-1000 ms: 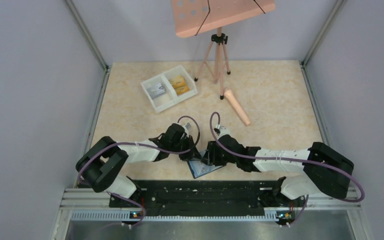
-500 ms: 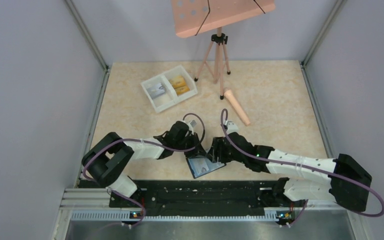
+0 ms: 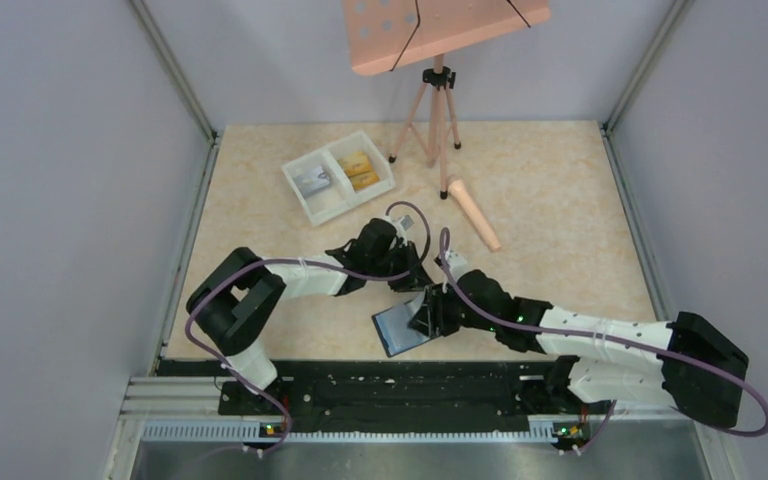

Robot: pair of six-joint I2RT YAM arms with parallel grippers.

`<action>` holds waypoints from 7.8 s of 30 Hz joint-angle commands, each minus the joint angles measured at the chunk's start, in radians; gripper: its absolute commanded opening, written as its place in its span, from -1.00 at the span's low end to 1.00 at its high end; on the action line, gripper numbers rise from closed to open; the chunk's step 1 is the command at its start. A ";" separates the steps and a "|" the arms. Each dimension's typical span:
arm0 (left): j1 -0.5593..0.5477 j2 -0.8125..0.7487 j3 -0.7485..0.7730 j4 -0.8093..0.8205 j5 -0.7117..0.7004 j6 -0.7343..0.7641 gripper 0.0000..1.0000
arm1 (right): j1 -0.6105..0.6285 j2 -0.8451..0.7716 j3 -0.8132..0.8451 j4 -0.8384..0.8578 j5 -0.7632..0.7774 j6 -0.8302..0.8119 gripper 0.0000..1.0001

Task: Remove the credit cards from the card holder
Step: Remove the credit card from the card holder.

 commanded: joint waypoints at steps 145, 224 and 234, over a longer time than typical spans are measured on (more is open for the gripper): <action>0.058 -0.463 -0.368 -0.230 -0.081 -0.092 -0.80 | -0.077 0.234 -0.075 0.295 -0.092 0.088 -0.61; 0.058 -0.289 -0.398 -0.171 -0.099 -0.064 -0.87 | -0.270 0.369 -0.233 0.718 -0.369 0.281 -1.00; 0.057 -0.272 -0.381 -0.212 -0.134 -0.028 -0.87 | -0.367 0.147 -0.246 0.417 -0.356 0.135 -1.00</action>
